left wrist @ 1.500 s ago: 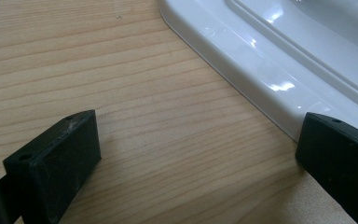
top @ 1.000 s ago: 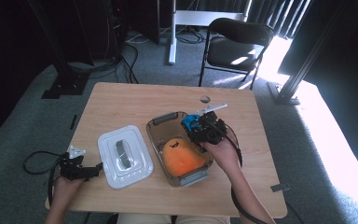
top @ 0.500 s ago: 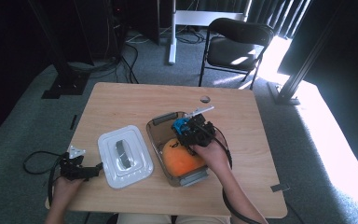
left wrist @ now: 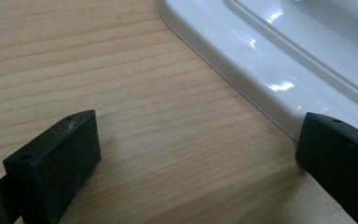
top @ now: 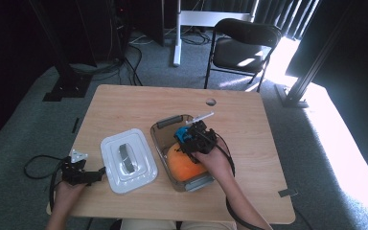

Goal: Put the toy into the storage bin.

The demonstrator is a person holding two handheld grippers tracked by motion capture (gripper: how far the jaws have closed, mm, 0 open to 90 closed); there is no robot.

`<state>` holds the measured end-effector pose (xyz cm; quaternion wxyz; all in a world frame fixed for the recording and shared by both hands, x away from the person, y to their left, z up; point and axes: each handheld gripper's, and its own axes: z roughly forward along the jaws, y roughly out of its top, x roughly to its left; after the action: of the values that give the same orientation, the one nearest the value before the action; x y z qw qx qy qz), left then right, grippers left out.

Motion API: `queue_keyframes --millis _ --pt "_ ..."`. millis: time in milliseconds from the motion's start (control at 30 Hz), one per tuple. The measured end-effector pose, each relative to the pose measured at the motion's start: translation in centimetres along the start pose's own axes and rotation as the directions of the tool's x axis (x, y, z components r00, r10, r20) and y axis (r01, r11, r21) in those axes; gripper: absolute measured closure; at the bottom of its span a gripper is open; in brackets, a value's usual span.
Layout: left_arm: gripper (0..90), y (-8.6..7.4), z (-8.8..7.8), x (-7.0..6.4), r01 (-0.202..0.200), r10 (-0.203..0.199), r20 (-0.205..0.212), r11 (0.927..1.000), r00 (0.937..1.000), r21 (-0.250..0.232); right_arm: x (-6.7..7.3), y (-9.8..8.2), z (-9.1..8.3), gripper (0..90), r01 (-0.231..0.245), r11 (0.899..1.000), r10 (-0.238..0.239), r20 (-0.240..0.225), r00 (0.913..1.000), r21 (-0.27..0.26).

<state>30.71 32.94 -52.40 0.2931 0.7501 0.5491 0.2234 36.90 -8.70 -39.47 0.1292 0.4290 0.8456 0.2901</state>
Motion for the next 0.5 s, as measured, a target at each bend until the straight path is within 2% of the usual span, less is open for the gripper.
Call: queue_keyframes --millis 133,267,400,500 --pt "0.3 0.00 0.00 0.01 0.000 0.000 0.000 1.0000 1.0000 0.000 0.02 0.25 0.58 25.2 -0.001 0.999 0.001 -0.008 1.0000 0.041" --pt "0.3 0.00 0.00 0.01 -0.001 0.001 0.000 1.0000 1.0000 0.000 0.08 0.38 0.83 25.2 0.002 0.999 -0.001 -0.008 1.0000 0.054" --pt "0.3 0.00 0.00 0.01 0.000 0.000 0.000 1.0000 1.0000 0.000 -0.11 0.37 0.74 24.0 0.001 0.999 0.001 -0.023 0.9997 0.045" --pt "0.3 0.00 0.00 0.00 0.000 0.000 0.000 1.0000 1.0000 0.000 -0.12 0.41 0.33 20.7 0.007 1.000 -0.006 -0.033 0.9994 0.012"
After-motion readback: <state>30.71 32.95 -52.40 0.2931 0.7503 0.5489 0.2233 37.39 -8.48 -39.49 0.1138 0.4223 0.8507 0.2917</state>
